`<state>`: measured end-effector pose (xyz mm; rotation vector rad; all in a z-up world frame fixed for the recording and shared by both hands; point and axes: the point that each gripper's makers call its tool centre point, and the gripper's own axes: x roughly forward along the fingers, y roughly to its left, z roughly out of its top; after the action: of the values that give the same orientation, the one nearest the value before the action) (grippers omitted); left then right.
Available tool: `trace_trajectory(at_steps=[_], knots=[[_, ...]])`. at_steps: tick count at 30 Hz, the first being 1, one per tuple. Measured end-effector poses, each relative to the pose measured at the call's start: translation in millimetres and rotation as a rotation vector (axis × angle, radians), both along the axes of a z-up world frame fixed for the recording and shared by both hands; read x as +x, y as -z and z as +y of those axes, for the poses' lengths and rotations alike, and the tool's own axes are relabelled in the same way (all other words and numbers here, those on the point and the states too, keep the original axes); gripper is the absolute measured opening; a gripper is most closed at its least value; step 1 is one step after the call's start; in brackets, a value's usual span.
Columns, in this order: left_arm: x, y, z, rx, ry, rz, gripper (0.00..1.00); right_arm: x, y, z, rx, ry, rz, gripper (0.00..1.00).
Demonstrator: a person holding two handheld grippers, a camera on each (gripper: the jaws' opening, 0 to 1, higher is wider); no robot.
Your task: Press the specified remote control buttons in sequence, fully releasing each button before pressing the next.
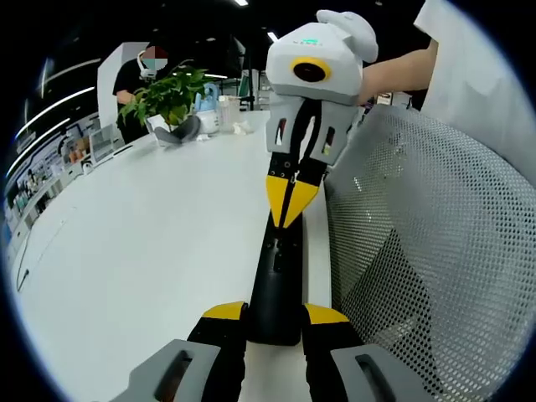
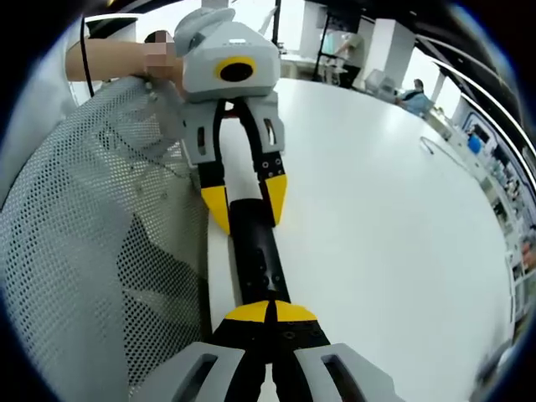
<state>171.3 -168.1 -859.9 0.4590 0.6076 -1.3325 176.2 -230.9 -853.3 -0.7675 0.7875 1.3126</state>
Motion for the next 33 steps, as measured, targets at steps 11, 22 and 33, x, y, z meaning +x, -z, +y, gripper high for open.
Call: trace_trajectory(at_steps=[11, 22, 33], knots=[[0.7, 0.3, -0.3, 0.006, 0.009, -0.006, 0.25, -0.5, 2.0, 1.3, -0.103, -0.035, 0.056, 0.0], [1.4, 0.8, -0.5, 0.007, 0.009, -0.007, 0.25, 0.0, 0.9, -0.1, -0.023, 0.006, 0.073, 0.0], [0.9, 0.3, -0.9, 0.005, 0.007, -0.006, 0.25, 0.0, 0.4, 0.2, 0.031, 0.039, 0.069, 0.0]])
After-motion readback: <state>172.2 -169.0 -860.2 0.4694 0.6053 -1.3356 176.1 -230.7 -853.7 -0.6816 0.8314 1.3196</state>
